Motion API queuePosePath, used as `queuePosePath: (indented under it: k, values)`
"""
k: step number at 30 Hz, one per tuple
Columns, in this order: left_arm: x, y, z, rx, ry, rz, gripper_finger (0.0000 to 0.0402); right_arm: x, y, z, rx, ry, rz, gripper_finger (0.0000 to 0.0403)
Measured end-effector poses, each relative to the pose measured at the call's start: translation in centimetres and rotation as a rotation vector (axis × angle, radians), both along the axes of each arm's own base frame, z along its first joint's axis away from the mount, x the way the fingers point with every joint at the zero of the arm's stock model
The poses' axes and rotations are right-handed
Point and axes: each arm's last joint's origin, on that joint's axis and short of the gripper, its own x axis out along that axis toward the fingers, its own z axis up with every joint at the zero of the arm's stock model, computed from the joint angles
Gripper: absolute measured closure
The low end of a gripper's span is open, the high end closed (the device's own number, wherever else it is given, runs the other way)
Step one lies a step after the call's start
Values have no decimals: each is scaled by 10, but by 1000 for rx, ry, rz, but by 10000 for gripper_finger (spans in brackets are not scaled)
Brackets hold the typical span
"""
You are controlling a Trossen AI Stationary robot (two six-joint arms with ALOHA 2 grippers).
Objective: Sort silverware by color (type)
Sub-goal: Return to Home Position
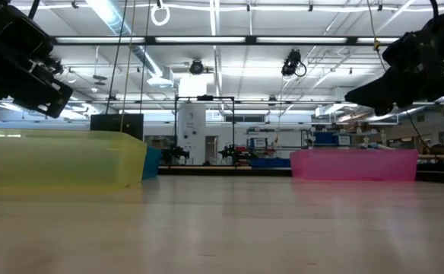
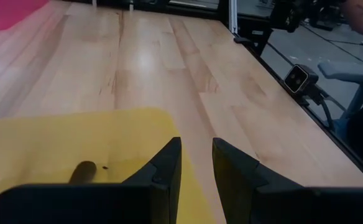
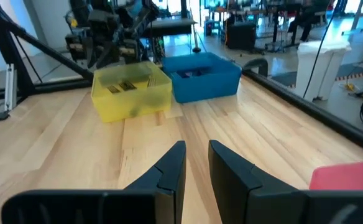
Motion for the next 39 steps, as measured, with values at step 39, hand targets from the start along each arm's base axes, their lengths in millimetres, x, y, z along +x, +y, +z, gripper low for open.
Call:
queuePosePath:
  k: [39]
  values:
    - [-8, 38, 31, -119, -453, 332, 310, -10, 4, 17, -68, -185, 0, 325]
